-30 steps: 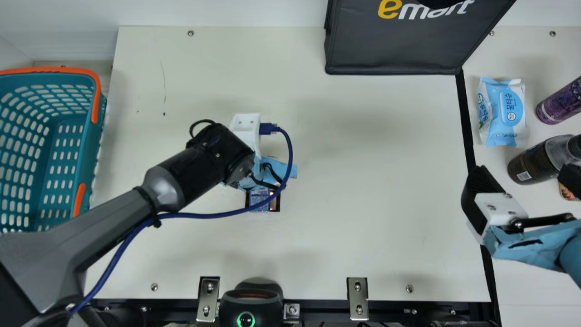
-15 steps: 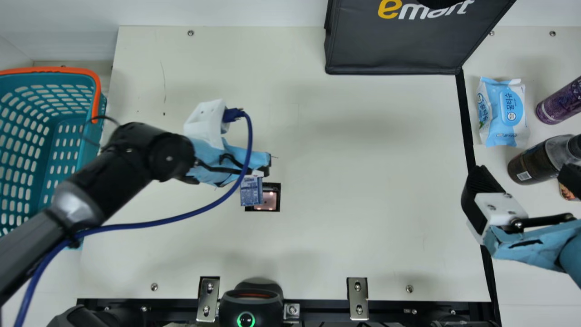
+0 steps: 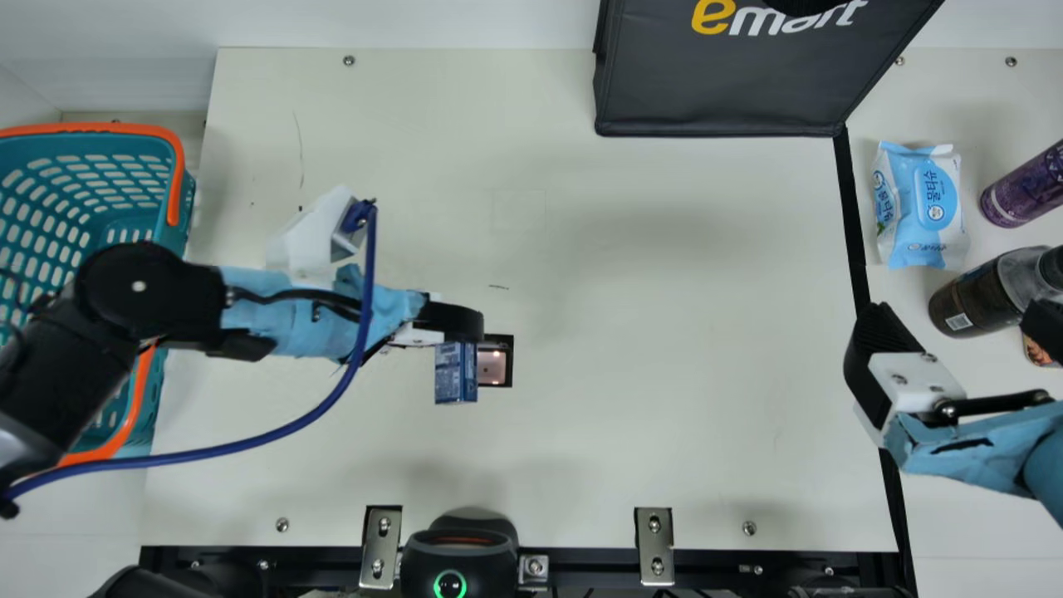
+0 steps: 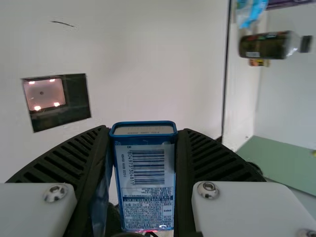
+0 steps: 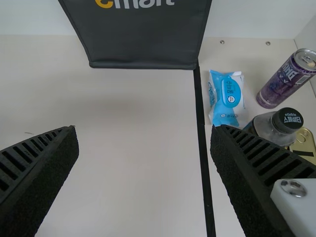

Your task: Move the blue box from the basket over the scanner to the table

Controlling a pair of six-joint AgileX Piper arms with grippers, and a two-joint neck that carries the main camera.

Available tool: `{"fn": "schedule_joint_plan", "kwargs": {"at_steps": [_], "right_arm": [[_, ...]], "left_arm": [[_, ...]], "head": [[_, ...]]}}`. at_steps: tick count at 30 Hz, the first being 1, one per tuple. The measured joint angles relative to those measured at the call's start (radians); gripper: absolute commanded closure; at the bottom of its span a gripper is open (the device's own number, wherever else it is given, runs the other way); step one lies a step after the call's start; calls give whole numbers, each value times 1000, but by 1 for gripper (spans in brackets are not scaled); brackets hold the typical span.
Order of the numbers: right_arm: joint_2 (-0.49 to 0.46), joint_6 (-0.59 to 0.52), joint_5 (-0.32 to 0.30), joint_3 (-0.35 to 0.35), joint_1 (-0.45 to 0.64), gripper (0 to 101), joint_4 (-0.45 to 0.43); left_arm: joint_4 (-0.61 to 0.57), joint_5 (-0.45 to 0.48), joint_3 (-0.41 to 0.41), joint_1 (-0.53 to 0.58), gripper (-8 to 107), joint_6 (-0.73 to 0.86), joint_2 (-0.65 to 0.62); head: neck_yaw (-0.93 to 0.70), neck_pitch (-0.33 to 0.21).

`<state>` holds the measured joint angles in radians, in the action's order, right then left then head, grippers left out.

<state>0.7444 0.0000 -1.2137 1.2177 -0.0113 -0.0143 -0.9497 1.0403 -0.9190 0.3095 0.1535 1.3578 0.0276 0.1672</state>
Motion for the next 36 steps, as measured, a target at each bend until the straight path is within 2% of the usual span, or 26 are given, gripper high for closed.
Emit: {"fn": "schedule_joint_plan", "kwargs": {"at_steps": [7,16,26,36], "right_arm": [[0,0,0,0,0,6,0],[0,0,0,0,0,6,0],[0,0,-1,0,0,6,0],[0,0,-1,0,0,6,0]], "left_arm": [[-161,86,57,-73,107,125,-30],[-300,178,121,-144,107,252,-46],[-449,179,184,-121,107,321,-69],[-497,179,193,-120,107,283,-174]], "head": [[0,2],[0,2],[0,2],[2,0]]}}
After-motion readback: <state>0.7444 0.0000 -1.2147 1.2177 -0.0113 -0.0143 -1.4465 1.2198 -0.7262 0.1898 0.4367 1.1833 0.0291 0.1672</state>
